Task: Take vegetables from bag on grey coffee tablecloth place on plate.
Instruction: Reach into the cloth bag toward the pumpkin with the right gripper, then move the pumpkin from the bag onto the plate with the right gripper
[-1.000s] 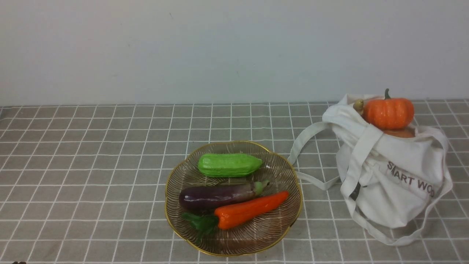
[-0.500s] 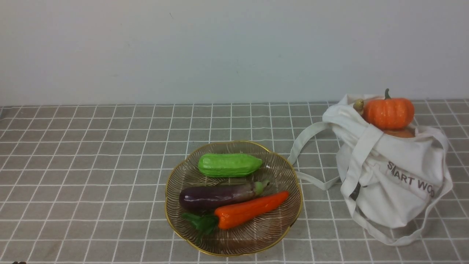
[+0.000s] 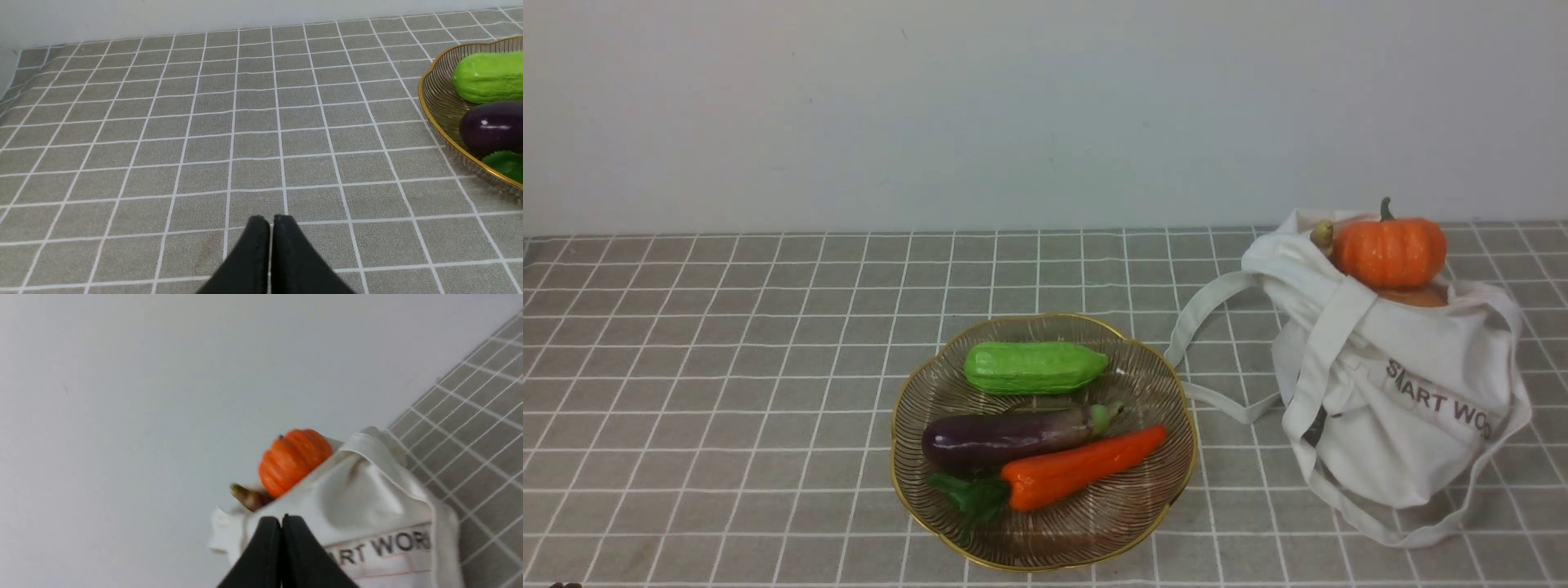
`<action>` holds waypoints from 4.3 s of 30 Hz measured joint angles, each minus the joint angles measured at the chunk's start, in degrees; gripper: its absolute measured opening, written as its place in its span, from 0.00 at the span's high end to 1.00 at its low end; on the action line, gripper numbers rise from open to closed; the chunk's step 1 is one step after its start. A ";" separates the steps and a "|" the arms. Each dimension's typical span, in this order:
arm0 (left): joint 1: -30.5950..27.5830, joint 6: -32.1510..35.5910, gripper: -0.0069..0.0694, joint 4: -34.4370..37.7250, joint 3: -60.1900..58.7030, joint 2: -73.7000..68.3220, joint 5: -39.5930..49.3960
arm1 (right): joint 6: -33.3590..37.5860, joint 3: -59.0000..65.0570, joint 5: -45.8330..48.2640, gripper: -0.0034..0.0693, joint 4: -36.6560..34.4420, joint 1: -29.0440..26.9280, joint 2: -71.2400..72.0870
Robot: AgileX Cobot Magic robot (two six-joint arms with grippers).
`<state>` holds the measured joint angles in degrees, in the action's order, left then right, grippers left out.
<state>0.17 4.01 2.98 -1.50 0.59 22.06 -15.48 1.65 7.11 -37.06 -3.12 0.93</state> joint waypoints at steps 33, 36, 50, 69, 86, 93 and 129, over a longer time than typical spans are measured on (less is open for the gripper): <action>0.00 0.00 0.92 0.00 0.00 0.00 0.00 | 29.52 -63.35 39.70 0.97 14.10 1.08 -59.04; 0.00 0.00 0.92 0.00 0.00 0.00 0.00 | 29.58 -71.02 41.99 0.97 14.26 1.08 -68.11; 0.00 0.00 0.92 0.00 0.00 0.00 0.00 | 24.28 -96.97 52.87 0.57 16.73 1.11 -103.84; 0.00 0.00 0.92 0.00 0.00 0.00 0.00 | 26.10 -100.64 52.29 0.87 19.87 1.18 -115.26; 0.00 0.00 0.92 0.00 0.00 0.00 0.00 | 29.82 -100.64 61.58 0.89 12.15 1.23 -96.56; 0.00 0.00 0.92 0.00 0.00 0.00 0.00 | 43.21 -100.52 62.26 0.89 0.98 10.42 -91.96; 0.00 0.00 0.92 0.00 0.00 0.00 0.00 | 37.65 -90.77 31.33 0.31 15.47 39.95 -114.84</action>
<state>0.17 4.01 2.98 -1.50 0.59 22.06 22.17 -89.12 38.44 -21.59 36.84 -113.91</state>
